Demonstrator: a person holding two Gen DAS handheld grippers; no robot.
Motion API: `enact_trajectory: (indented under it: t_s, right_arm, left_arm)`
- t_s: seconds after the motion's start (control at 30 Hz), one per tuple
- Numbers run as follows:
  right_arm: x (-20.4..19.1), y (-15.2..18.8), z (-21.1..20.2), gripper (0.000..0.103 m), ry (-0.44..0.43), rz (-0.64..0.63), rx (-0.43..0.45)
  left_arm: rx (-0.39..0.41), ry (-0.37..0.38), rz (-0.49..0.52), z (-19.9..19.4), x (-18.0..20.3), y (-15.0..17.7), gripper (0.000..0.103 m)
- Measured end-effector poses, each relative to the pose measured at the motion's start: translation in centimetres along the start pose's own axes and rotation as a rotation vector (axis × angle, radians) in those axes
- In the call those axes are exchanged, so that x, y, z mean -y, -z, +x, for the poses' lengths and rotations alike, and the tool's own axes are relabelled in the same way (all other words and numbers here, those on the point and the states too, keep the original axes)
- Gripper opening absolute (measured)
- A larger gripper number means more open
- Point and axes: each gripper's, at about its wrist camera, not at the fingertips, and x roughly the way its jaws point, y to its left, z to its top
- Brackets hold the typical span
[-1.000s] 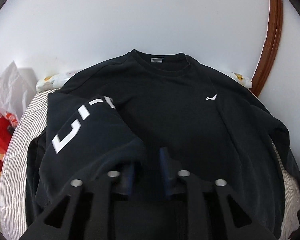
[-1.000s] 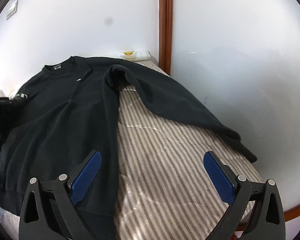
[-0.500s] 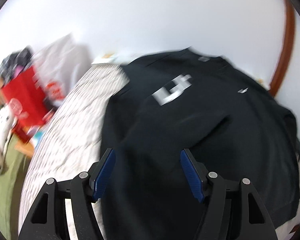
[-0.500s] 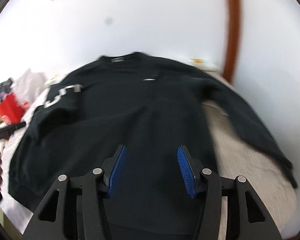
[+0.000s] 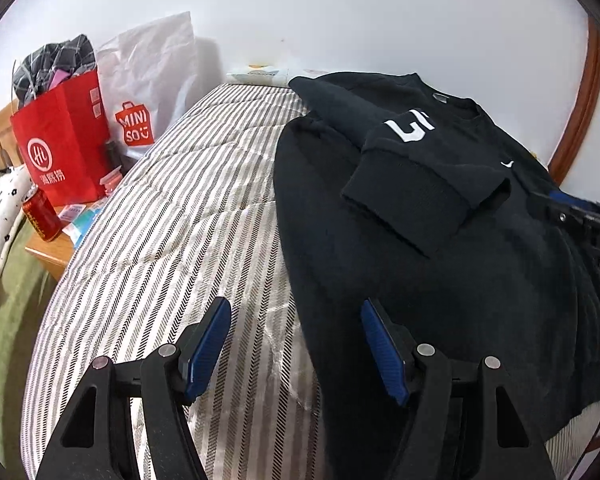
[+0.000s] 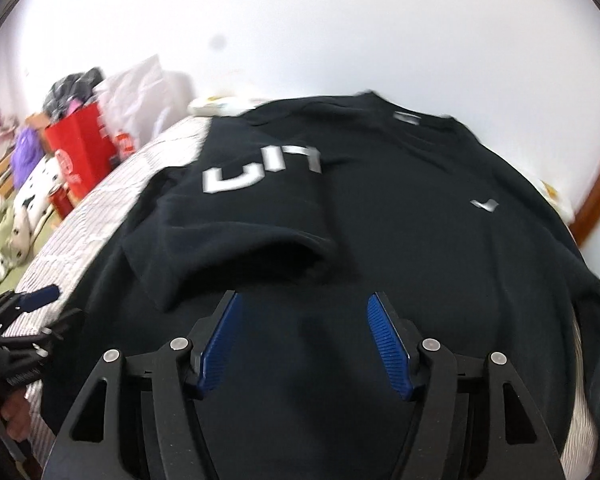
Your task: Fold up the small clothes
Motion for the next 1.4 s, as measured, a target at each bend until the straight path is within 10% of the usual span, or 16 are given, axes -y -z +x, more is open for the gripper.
enact_trajectory:
  t_s: [0.33,0.57,0.9,1.4]
  right_arm:
    - [-5.1,-2.4,5.4,0.069,-0.105,-0.033,-0.013]
    - [-5.0,-3.0,6.5,0.024,-0.102,-0.059,0.012]
    - [5.9,-3.5,0.5,0.024,-0.060,0.153,0.168]
    - [18.9,5.0,-0.2,0.042,-0.013,0.576,0.088]
  left_arm:
    - [-0.015,0.001,-0.028,1.3,-0.4,-0.4,0.067]
    - [-0.033,-0.034,0.017,1.5,0.6,-0.5,0.073]
    - [-0.040,-0.050,0.038,1.6,0.9,-0.4,0.075]
    - [-0.045,-0.046,0.042,1.7,0.8,-0.4,0.081]
